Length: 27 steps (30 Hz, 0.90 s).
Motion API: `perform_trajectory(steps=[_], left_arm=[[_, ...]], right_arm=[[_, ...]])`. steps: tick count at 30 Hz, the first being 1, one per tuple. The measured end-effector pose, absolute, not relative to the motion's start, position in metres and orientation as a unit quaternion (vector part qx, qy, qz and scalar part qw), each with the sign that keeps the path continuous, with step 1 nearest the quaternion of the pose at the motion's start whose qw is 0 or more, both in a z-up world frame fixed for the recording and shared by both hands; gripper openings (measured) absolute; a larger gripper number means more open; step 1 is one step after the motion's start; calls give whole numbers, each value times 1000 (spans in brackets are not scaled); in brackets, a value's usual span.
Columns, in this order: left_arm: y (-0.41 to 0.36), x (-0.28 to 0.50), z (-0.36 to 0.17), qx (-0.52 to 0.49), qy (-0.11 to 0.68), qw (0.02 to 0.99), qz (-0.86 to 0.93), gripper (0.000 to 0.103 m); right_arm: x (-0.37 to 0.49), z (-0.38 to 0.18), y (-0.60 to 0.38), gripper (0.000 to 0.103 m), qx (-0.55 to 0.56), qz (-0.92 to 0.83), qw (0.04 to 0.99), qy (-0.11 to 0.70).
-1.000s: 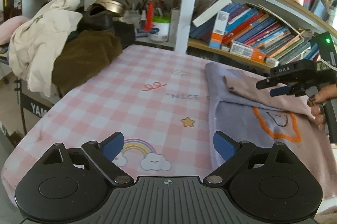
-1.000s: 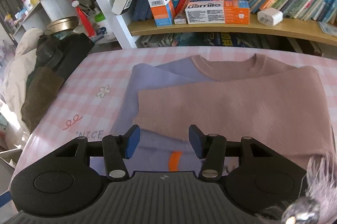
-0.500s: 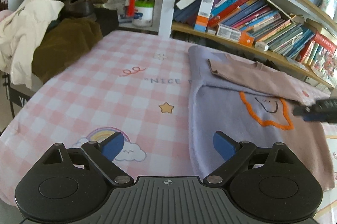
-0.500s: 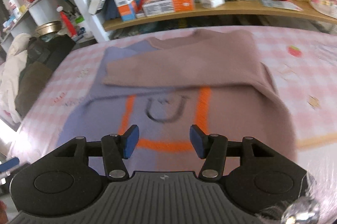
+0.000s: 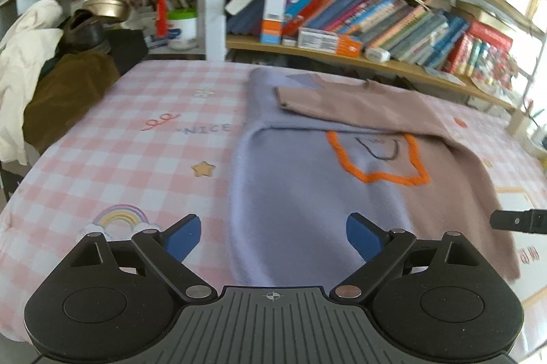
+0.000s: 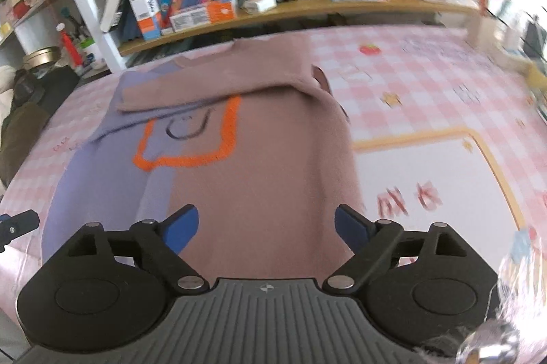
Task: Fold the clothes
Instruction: 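Reach both tools to the sweater hem and close on it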
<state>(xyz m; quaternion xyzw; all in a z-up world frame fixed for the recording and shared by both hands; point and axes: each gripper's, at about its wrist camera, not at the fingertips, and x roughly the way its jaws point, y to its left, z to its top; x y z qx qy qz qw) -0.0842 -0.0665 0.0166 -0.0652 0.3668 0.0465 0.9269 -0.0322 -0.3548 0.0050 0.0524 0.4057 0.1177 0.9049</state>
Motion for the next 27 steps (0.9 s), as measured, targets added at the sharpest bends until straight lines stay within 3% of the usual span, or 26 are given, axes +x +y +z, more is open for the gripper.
perform_trajectory(steps=[3,27], left_arm=[[-83,-87,18,-55,372,926,38,94],[-119,-122,5,-81,422,899,87,103]], right_arm=[[-49,1,-364,94,49,111,904,411],[-99,-17,-439,95,117,94,880,450]])
